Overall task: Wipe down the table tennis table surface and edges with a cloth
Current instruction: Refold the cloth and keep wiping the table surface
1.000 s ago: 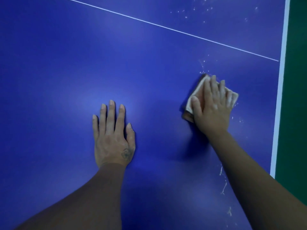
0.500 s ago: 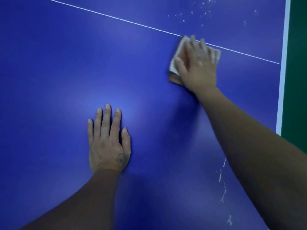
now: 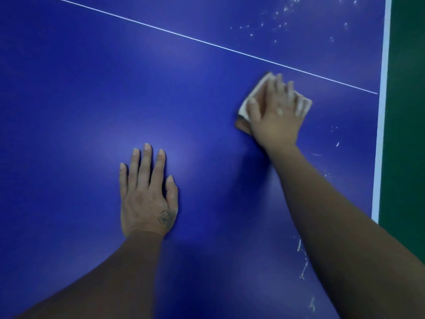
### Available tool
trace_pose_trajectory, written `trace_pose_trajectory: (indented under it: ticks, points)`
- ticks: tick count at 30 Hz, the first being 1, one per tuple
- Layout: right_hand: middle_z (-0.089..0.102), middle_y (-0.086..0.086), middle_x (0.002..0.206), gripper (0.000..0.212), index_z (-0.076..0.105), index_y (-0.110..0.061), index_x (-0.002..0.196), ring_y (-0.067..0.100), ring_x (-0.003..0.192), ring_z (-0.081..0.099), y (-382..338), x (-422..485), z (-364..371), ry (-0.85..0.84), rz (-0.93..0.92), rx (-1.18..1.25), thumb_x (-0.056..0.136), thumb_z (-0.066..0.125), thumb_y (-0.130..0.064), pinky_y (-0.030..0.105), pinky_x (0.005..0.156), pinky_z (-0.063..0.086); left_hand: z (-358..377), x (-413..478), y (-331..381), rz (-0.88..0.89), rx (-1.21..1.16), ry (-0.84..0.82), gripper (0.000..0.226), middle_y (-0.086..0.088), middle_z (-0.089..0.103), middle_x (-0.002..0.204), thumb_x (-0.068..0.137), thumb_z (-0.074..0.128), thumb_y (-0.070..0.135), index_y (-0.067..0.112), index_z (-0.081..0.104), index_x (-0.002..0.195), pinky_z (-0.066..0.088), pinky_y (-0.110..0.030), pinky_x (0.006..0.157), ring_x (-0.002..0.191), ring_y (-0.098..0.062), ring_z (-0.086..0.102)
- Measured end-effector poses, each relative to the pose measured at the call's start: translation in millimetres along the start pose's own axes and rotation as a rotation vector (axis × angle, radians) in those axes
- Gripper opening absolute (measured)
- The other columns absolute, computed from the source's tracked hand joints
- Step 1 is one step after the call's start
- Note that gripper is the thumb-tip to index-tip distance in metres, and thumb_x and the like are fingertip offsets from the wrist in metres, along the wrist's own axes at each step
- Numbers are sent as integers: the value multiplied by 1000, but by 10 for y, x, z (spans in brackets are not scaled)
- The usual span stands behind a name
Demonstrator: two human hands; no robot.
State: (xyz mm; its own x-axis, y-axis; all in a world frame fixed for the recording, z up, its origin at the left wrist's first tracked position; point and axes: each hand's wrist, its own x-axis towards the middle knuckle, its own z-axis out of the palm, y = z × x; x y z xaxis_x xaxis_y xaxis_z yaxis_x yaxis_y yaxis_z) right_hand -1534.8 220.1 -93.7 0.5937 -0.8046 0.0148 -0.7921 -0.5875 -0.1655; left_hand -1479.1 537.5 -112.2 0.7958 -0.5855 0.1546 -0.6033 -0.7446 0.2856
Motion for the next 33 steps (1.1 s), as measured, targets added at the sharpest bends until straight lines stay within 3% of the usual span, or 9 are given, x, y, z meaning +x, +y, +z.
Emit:
trace_pose_trajectory:
  ticks: [3, 6, 8, 12, 16, 22, 26, 28, 33]
  points:
    - [20, -8, 178, 74, 27, -27, 170, 22, 167, 11, -171, -168, 70, -21, -197, 27, 107, 34, -64, 54, 133, 6, 1, -6, 7, 1, -1, 15, 58, -13, 33, 177, 111, 44, 32, 11, 46, 165, 14, -58, 136, 167, -33, 23]
    - [23, -10, 178, 71, 31, -28, 169, 22, 166, 15, 169, -222, 48, -21, -289, 18, 107, 36, -63, 56, 132, 12, -8, -1, 10, 5, -3, 11, 58, -13, 33, 177, 112, 44, 32, 11, 45, 165, 14, -58, 136, 167, -32, 23]
    - [24, -10, 177, 70, 33, -29, 168, 22, 166, 16, 540, -209, -6, -10, -212, 10, 106, 39, -62, 55, 133, 10, -17, 6, 13, -4, -4, -4, 59, -12, 32, 177, 112, 42, 34, 11, 45, 166, 13, -58, 136, 168, -32, 21]
    - [16, -7, 179, 76, 24, -29, 171, 24, 167, 9, 1234, -321, -159, -6, 160, 26, 105, 29, -66, 56, 133, 5, -56, 5, 30, -10, -3, -19, 60, -12, 31, 178, 111, 40, 35, 12, 44, 166, 11, -56, 136, 168, -32, 21]
    - [18, -1, 179, 78, 24, -24, 171, 27, 166, 11, 1036, -480, -186, 38, 324, 18, 105, 30, -64, 57, 132, 5, -88, 2, 36, -7, -7, -38, 61, -11, 29, 179, 112, 38, 38, 13, 42, 167, 8, -54, 137, 169, -29, 17]
    - [21, -8, 178, 74, 28, -29, 170, 23, 166, 12, 162, -897, -52, -20, -75, 26, 105, 37, -64, 55, 133, 7, -78, -27, 21, 1, 1, -43, 61, -9, 28, 179, 112, 34, 41, 15, 41, 168, 8, -52, 137, 169, -27, 16]
    - [25, -9, 177, 70, 34, -28, 168, 22, 166, 17, 502, -1202, -74, -29, -294, 42, 107, 39, -63, 54, 132, 12, -109, -73, 31, 1, -48, -29, 56, -12, 37, 175, 112, 41, 33, 9, 50, 162, 11, -51, 137, 167, -30, 23]
    - [28, -8, 176, 68, 39, -28, 166, 24, 165, 21, 981, -1232, -133, -11, -216, 34, 106, 41, -62, 58, 131, 15, -125, -156, 37, 1, -80, -13, 51, -14, 44, 171, 112, 45, 26, 5, 56, 157, 16, -52, 136, 165, -34, 29]
    - [20, -2, 179, 74, 26, -25, 170, 29, 165, 15, 2015, -1324, -357, -19, 195, -3, 106, 31, -63, 60, 131, 11, -186, -715, 374, -8, -92, -46, 52, -18, 42, 171, 109, 49, 25, 4, 56, 156, 21, -58, 134, 163, -40, 31]
